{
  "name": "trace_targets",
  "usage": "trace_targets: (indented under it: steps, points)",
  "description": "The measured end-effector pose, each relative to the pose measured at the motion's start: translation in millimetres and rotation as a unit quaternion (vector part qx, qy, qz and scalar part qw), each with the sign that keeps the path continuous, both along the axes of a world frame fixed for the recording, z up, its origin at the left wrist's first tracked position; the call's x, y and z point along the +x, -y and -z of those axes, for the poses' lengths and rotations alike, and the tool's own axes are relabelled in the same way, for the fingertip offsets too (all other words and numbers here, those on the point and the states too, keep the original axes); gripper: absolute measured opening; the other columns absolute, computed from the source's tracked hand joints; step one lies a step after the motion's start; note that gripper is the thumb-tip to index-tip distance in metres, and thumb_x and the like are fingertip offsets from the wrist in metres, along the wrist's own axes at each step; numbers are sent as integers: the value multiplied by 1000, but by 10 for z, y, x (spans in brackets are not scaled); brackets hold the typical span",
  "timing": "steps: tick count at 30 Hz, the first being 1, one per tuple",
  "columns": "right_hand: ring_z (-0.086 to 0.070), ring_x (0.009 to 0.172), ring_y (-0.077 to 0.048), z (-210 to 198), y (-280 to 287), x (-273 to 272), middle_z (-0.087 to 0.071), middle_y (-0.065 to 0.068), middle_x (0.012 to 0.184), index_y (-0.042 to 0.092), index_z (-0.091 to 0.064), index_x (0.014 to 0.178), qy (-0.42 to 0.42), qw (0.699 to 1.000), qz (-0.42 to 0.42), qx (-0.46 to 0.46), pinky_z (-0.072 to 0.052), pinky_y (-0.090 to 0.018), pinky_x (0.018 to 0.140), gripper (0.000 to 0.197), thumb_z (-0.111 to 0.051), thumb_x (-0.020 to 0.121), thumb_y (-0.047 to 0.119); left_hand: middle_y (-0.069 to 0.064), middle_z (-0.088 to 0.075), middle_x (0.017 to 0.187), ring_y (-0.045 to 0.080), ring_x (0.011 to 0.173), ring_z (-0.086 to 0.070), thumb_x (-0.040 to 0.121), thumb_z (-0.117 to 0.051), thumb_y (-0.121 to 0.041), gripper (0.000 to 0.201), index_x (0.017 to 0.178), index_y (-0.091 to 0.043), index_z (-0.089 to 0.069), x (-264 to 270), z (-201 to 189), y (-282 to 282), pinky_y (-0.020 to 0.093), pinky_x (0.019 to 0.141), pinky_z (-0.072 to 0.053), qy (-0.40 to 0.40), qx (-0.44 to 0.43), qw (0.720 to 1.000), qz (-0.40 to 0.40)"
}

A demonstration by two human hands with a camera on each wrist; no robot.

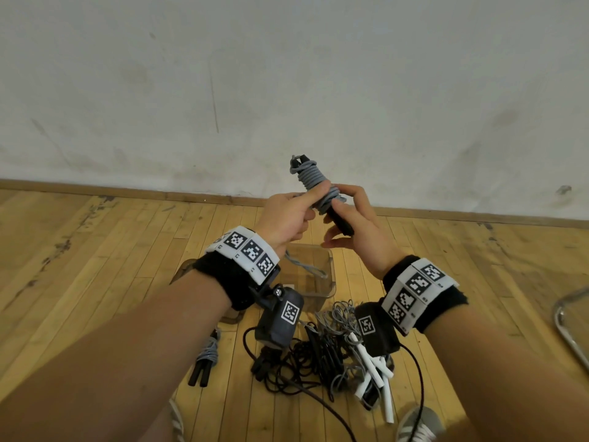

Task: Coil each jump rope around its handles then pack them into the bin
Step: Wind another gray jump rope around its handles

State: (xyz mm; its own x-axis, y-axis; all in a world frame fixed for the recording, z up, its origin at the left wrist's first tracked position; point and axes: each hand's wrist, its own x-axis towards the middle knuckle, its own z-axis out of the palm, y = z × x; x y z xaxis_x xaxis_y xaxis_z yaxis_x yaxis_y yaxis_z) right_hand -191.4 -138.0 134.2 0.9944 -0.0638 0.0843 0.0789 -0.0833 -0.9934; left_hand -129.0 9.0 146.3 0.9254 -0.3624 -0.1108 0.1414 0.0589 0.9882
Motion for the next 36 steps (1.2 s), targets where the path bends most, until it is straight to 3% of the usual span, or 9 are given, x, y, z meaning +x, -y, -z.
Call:
trace_targets:
  steps: [4,7,12,16,21,28,31,34,36]
  points:
    - [-65,65,-22,-23,19,-19,-68,-12,84,17,-55,132,-30,998,-17,52,-57,-35,66,43,-58,96,41,-3,-48,60,8,43,-30,94,-67,-49,44,105,-6,-69,-11,-18,-1,19,39,-22,-5,-17,999,31]
    - [-64,69,-18,-17,96,-2,-66,-10,85,14,-58,134,-8,1000,2,28,-59,-35,73,41,-62,97,31,-1,-57,67,8,46,-40,96,-64,-51,48,104,-4,-72,-22,3,-1,20,44,-30,10,2,999,35]
    - [-64,73,-14,32,192,42,-63,-4,93,16,-48,149,24,997,45,-54,-61,-38,81,56,-68,97,24,-2,-59,68,9,48,-47,100,-62,-38,37,107,-4,-75,-31,33,23,21,48,-38,27,15,999,22]
    - [-66,74,-3,43,185,37,-65,2,111,14,-40,154,58,989,66,-123,-59,-27,74,64,-67,97,25,0,-65,68,11,48,-51,100,-64,-25,23,102,-7,-77,-41,31,26,24,52,-42,47,37,998,-7]
    - [-72,86,-9,93,242,35,-68,9,118,25,-41,154,75,967,105,-218,-61,-40,84,66,-69,95,37,-3,-65,60,10,45,-48,98,-67,-30,16,101,-20,-79,-72,49,22,23,52,-44,123,81,988,-36]
    - [-68,91,-3,87,151,-10,-71,9,110,36,-44,143,115,933,133,-315,-49,-13,74,64,-78,88,32,5,-52,58,13,48,-39,87,-74,-54,45,90,-9,-81,-59,38,62,22,49,-33,88,34,994,-51]
    - [-72,81,-11,26,101,-23,-72,2,99,34,-48,134,95,962,107,-231,-59,-26,74,61,-82,85,23,-5,-44,49,8,44,-34,90,-74,-42,36,93,-7,-81,-55,21,50,18,46,-30,75,12,995,-58]
    - [-75,86,-23,-114,107,-62,-72,-15,104,26,-49,137,22,999,33,-23,-64,-40,76,62,-77,87,4,3,-39,55,9,43,-30,93,-73,-39,37,98,-3,-79,-44,-11,18,17,43,-27,73,2,997,-28]
    - [-76,87,-29,-165,127,-88,-75,-14,102,25,-50,139,-31,999,-10,15,-63,-42,78,57,-73,90,6,3,-43,56,8,42,-34,93,-72,-37,39,101,0,-78,-49,-16,13,15,44,-31,69,0,997,-20]
